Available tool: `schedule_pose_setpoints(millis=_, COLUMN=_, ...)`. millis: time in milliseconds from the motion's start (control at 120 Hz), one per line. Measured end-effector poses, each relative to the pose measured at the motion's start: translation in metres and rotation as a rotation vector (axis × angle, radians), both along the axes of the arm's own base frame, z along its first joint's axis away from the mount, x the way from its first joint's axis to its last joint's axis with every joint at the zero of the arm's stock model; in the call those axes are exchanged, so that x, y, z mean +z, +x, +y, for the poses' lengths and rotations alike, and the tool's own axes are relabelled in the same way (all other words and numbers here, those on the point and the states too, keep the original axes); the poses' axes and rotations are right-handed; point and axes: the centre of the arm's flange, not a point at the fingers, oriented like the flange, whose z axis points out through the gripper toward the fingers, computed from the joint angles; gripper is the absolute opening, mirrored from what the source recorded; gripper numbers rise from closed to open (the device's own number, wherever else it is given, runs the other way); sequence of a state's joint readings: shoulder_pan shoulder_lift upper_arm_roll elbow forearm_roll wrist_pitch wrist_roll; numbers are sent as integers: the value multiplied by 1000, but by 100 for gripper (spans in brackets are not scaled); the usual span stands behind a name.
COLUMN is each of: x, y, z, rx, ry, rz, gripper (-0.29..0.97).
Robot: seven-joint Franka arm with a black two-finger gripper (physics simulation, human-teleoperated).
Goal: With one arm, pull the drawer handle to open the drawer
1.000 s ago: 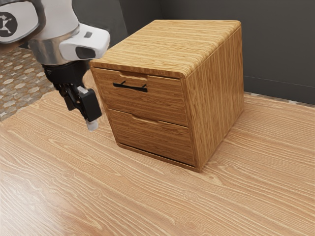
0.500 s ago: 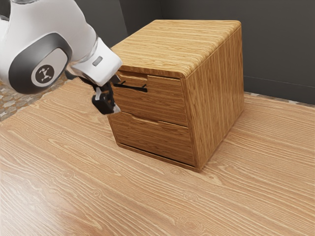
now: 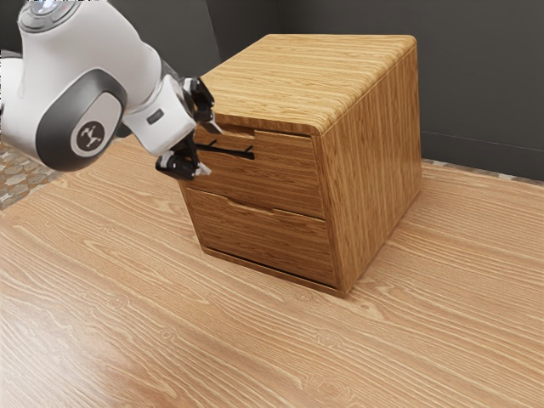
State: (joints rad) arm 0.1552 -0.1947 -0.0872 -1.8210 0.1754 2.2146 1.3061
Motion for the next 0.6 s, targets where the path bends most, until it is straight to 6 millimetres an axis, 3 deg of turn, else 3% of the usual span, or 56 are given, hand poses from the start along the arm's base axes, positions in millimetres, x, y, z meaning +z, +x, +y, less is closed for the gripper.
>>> schedule_pose_setpoints(millis=200, x=0, y=3, z=0, rx=-76, ry=32, rz=-5, gripper=34)
schedule_pose_setpoints(millis=392, x=-12, y=14, z=2, rx=-126, ry=42, rz=8, gripper=26)
schedule_pose_setpoints(millis=600, x=-23, y=22, z=17, rx=-141, ry=43, rz=17, gripper=21)
